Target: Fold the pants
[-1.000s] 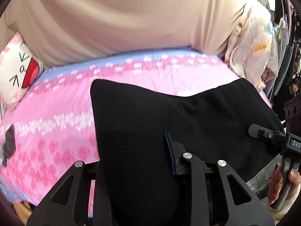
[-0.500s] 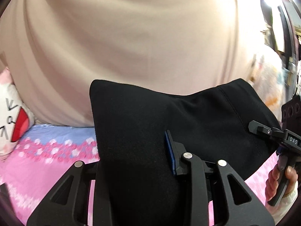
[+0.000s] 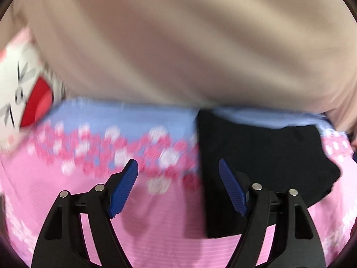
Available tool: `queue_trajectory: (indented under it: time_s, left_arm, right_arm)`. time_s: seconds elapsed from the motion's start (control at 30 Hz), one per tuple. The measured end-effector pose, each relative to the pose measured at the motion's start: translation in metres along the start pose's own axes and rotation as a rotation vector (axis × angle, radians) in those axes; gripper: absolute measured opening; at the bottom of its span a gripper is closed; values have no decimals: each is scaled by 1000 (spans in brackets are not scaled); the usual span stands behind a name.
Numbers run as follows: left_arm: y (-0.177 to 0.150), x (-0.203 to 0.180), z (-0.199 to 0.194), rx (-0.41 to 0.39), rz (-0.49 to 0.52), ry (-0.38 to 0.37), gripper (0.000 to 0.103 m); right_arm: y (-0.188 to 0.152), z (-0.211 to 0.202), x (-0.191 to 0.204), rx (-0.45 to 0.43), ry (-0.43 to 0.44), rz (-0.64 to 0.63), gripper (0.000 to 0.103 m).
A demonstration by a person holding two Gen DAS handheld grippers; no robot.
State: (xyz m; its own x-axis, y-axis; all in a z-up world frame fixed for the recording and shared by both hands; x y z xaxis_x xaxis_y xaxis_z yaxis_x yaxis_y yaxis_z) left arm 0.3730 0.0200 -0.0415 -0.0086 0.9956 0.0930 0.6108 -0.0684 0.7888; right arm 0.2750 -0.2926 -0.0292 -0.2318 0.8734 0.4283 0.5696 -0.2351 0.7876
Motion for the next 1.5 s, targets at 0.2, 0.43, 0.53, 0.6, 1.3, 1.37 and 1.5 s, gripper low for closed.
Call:
queue_trajectory:
  time_s: [0.2,0.43,0.53,0.6,1.3,1.37,1.5]
  left_arm:
    - [-17,-80,37,87,134,7,98]
    - [-34,-70,38,83,113,63,97]
    - [-22,-64,-8,-10,108,90,98]
    - [-22,-59,-32,-25,88,64,98]
    - [-99,-60,-79,-124,82,24,98]
    - [-98,-56,-77,-124,71,21,98]
    - [-100,-52,-73,-107,65,26,98]
  right_arm:
    - [-50,94,-20,226,-115,-38,33]
    - [-29,20,-17,49,-133,44,42]
    - [-31,-10,2,-20,-162,13,72]
    - [-38,-29,13,-40,-190,-28,77]
    - [-108,-56,36,-136,-319,-128,93]
    - [-110,-51,36,-117,-319,-132,93]
    - [-114,-43,41,-83,-325,-172,93]
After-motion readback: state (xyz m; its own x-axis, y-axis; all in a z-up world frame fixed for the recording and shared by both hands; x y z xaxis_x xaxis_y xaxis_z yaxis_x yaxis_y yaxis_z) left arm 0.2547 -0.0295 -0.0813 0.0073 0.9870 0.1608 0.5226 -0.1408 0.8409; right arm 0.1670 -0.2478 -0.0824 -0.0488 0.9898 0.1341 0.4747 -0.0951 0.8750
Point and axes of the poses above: each gripper's, at about its wrist camera, not at the fingertips, and z roughly the way its jaws point, x to its left, y to its top, the point moved 10 cm from there along z, roughly the way its jaws point, and after that the axes turned 8 degrees about y, right-handed, at the moved point
